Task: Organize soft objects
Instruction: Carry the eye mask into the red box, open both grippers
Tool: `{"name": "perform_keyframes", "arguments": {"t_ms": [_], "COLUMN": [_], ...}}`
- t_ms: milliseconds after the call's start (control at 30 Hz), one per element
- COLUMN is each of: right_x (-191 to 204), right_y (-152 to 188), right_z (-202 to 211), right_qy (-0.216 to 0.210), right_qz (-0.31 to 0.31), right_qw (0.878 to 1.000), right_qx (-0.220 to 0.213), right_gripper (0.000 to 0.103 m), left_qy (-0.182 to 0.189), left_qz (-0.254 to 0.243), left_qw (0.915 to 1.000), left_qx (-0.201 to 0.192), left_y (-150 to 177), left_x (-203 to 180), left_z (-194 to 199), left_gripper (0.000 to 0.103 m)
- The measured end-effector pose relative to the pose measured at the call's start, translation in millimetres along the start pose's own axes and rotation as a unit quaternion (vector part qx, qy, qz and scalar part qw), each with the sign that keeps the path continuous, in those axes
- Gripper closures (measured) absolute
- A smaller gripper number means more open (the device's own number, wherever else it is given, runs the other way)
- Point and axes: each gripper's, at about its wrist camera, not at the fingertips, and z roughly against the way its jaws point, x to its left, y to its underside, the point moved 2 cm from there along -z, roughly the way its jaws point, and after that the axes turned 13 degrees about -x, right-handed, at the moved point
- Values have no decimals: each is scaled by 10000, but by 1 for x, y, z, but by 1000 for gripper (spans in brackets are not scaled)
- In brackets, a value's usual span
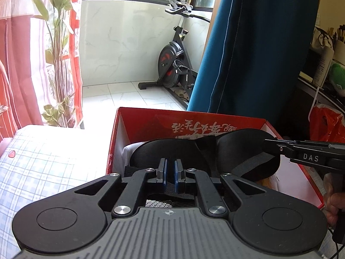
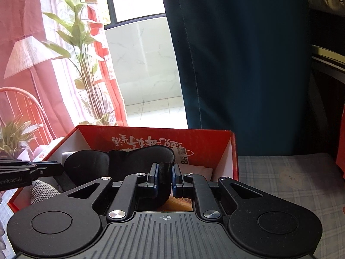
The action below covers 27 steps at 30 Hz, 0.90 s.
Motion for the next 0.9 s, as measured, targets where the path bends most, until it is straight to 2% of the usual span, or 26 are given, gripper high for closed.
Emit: {"name": "perform_keyframes", "arguments": {"t_ms": [167,233,300,433,600,700,833,900], "right_x": [12,14,13,19,27,31,38,41], "right_y": [-2,-2,-2,2,9,13,21,25], "right_z": [1,8,16,34,58,73,93,102], "right_qy": [355,345,300,167,39,-35,-159,-191], "right_qz": [597,710,648,754,798,771,834,871], "right_qw": [9976,9968,9974,9969,9967,9967,9958,9951], "right_qx": [-36,-87,-99,-119,-156,-235,-353,-425], "right_gripper": [78,75,69,50,34,23,1,1], "left_qy": [-6,-89,-143,-172,-171,-142,-216,-219], "left_qz": [-101,-181,-185,-232,-309,-327,-346,-337], "left_qw": [9999,9998,9997,9994,9989,9987,9987,9988], "left_qx": [-67,-67,-106,-207,-318,-353,-311,-295], "left_y": [-5,-6,-7,-7,-2,2,10,15], "left_x": [-1,-1,-1,-5,-13,-18,-25,-28], "left_z": [9,13,18,32,51,63,77,85], "left_gripper": [92,84,59,45,21,13,7,4]}}
